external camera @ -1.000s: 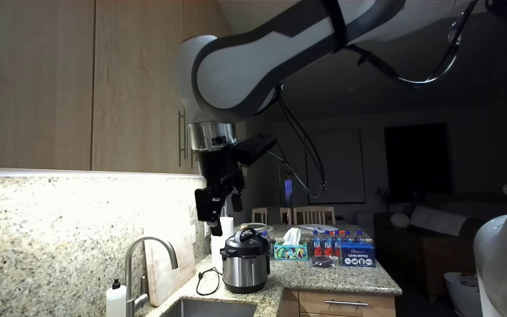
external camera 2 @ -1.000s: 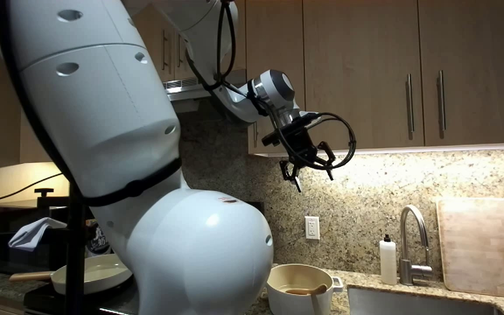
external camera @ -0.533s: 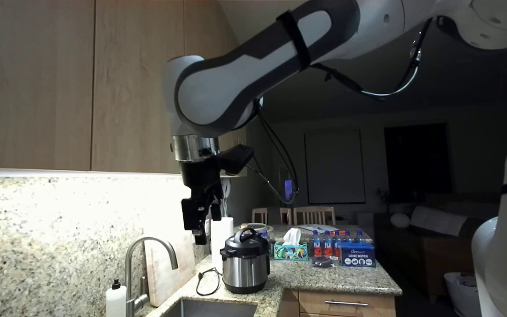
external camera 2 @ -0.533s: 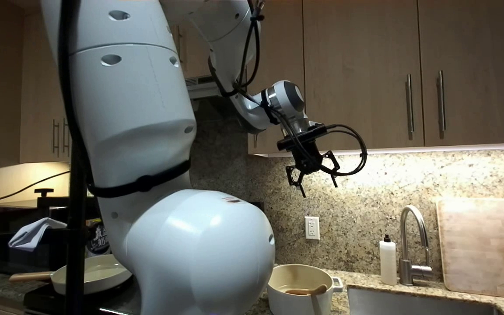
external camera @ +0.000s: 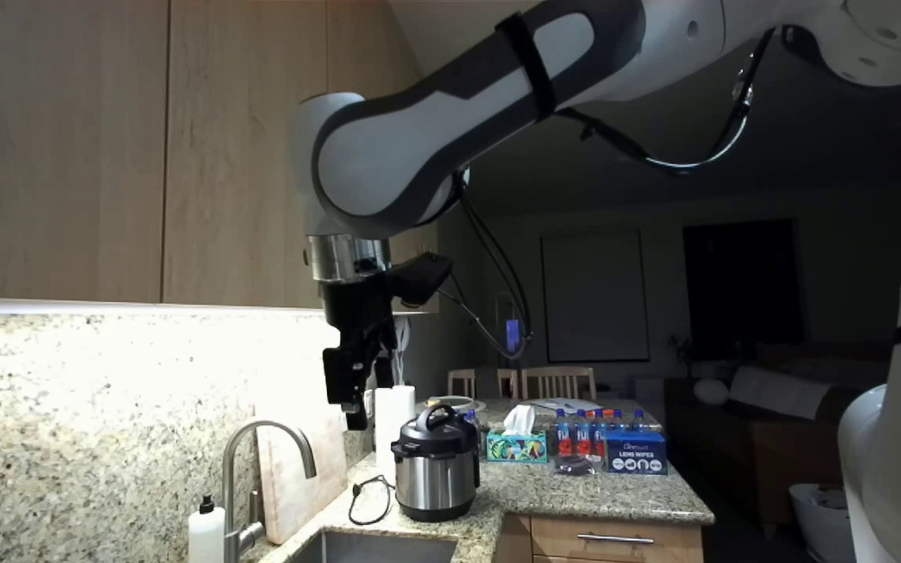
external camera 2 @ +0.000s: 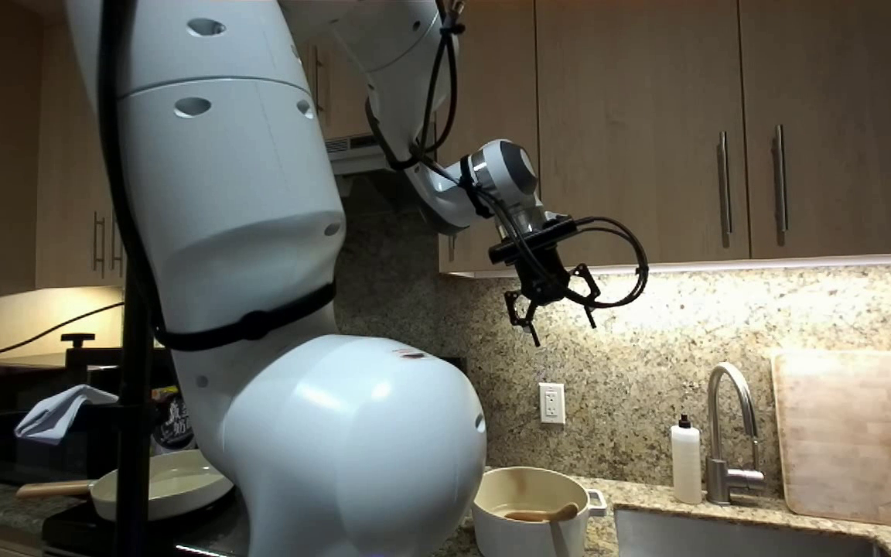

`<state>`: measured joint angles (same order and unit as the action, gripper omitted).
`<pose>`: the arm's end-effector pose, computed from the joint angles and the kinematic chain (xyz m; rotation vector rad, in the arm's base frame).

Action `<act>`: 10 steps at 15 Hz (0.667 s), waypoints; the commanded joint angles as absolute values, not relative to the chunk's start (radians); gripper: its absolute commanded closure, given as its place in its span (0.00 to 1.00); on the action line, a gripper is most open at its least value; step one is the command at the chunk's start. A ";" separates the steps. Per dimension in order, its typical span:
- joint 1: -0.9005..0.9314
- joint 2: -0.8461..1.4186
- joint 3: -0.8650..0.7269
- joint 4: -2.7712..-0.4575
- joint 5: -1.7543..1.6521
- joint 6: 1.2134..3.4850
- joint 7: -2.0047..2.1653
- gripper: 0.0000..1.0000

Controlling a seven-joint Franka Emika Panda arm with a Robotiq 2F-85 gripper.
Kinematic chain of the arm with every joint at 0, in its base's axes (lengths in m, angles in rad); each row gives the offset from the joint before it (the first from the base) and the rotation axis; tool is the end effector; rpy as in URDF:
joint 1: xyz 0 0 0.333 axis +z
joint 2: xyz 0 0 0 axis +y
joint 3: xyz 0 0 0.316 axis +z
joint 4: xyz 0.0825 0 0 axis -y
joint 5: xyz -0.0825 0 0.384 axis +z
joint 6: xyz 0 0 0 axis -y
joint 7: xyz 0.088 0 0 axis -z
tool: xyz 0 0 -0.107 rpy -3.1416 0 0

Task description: Pick up the cooking stick and stir in the pot

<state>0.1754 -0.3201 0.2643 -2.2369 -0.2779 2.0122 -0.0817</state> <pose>0.4273 0.1921 0.5062 2.6810 0.8607 0.1947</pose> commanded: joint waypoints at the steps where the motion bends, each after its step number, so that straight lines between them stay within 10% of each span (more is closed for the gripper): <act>1: 0.196 -0.307 0.236 -2.260 -0.285 2.072 -0.148 0.00; 10: 0.185 -0.159 0.172 -2.274 -0.392 2.250 -0.467 0.00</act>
